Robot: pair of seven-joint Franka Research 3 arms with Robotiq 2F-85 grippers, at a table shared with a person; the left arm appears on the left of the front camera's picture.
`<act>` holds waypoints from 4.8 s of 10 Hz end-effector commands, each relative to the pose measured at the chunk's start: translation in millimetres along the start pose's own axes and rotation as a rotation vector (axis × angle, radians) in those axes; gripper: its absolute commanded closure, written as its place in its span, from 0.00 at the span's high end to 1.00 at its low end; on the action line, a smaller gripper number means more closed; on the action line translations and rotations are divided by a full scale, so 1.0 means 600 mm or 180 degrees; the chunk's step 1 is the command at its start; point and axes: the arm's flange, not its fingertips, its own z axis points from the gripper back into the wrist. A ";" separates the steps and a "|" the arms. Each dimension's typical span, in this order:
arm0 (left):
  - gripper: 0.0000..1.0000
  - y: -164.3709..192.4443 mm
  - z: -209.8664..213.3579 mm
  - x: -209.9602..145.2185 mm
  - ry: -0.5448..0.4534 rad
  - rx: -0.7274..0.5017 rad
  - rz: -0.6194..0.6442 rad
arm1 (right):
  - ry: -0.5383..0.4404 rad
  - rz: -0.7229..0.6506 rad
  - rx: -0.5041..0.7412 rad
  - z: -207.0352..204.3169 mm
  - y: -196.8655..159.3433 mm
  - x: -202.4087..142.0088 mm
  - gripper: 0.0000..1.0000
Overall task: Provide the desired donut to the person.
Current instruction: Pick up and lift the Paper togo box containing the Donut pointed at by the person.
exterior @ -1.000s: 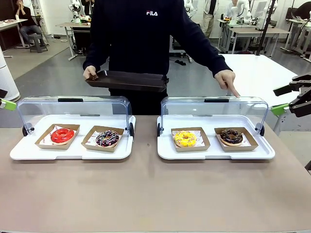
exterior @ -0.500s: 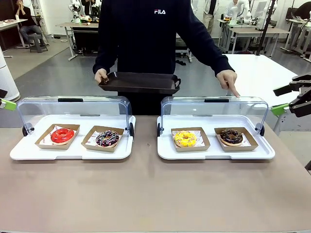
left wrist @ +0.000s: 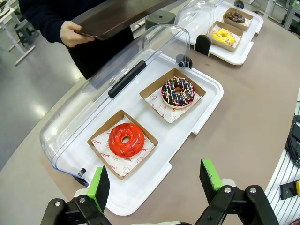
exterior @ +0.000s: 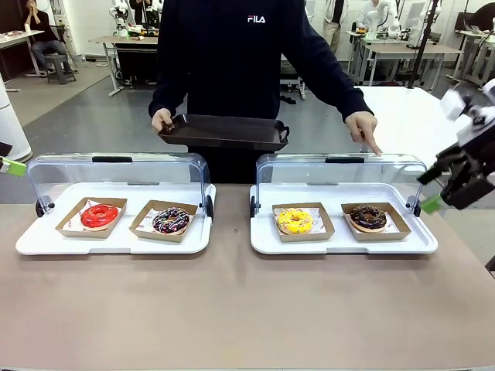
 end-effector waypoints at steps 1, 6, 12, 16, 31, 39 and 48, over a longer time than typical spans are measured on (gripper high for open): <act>1.00 0.002 0.001 -0.002 -0.0009 -0.0004 -0.0002 | 0.0606 0.0161 0.0143 -0.017 -0.017 -0.028 1.00; 1.00 0.002 0.001 -0.002 -0.0009 -0.0004 -0.0002 | 0.1231 0.0755 0.0046 -0.191 -0.117 -0.102 1.00; 1.00 0.002 0.001 -0.002 -0.0009 -0.0004 -0.0002 | 0.1236 0.0689 0.0104 -0.197 -0.107 -0.101 1.00; 1.00 0.002 0.001 -0.002 -0.0009 -0.0004 -0.0002 | 0.1190 0.0899 -0.0002 -0.210 -0.150 -0.085 1.00; 1.00 0.002 0.001 -0.002 -0.0009 -0.0004 -0.0002 | 0.0994 0.1346 0.0065 -0.266 -0.232 -0.092 0.00; 1.00 0.002 0.001 -0.002 -0.0009 -0.0004 -0.0002 | 0.0976 0.1474 0.0040 -0.217 -0.156 -0.082 0.00; 1.00 0.002 0.001 -0.002 -0.0009 -0.0004 -0.0002 | 0.0631 0.2459 -0.0119 -0.042 0.005 0.205 0.00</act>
